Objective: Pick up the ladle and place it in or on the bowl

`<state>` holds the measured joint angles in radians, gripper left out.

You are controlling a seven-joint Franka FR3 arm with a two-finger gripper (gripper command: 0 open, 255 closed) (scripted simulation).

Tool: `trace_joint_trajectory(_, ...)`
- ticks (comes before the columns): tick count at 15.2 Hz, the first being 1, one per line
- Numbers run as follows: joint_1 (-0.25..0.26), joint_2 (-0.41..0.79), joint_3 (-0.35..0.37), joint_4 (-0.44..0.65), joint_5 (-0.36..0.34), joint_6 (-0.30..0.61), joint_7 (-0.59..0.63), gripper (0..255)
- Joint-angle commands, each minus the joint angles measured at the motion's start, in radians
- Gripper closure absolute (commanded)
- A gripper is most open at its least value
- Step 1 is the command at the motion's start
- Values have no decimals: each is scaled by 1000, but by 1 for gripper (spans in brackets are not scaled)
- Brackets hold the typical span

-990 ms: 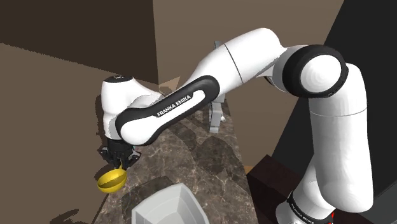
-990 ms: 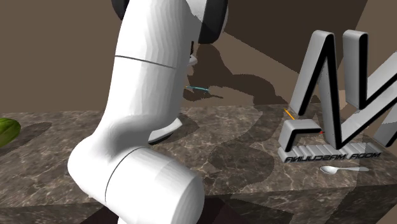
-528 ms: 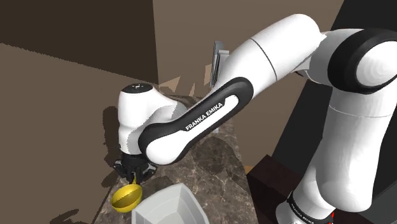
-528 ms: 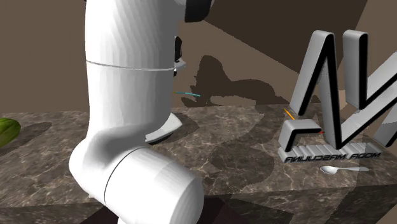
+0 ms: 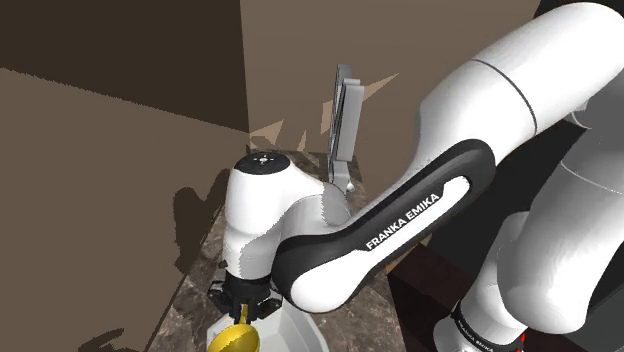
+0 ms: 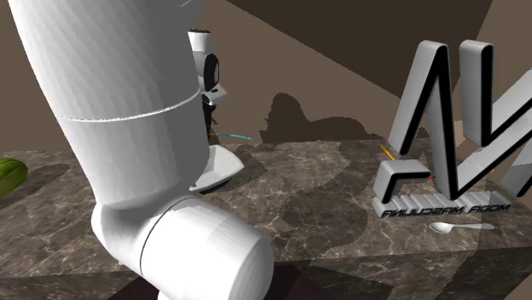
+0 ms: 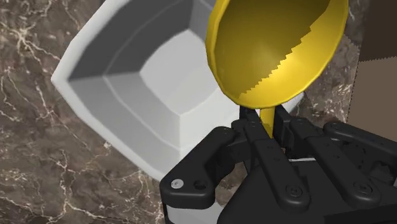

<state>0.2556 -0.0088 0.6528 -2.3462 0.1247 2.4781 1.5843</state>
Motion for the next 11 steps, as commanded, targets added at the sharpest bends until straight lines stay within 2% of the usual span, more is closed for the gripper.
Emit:
trace_joint_trajectory(1,19,-77,17,-69,70,6,-14,255)
trace_joint_trajectory(3,52,-150,29,-131,138,8,-21,255)
trace_joint_trajectory(11,36,-42,51,-167,58,138,33,255)
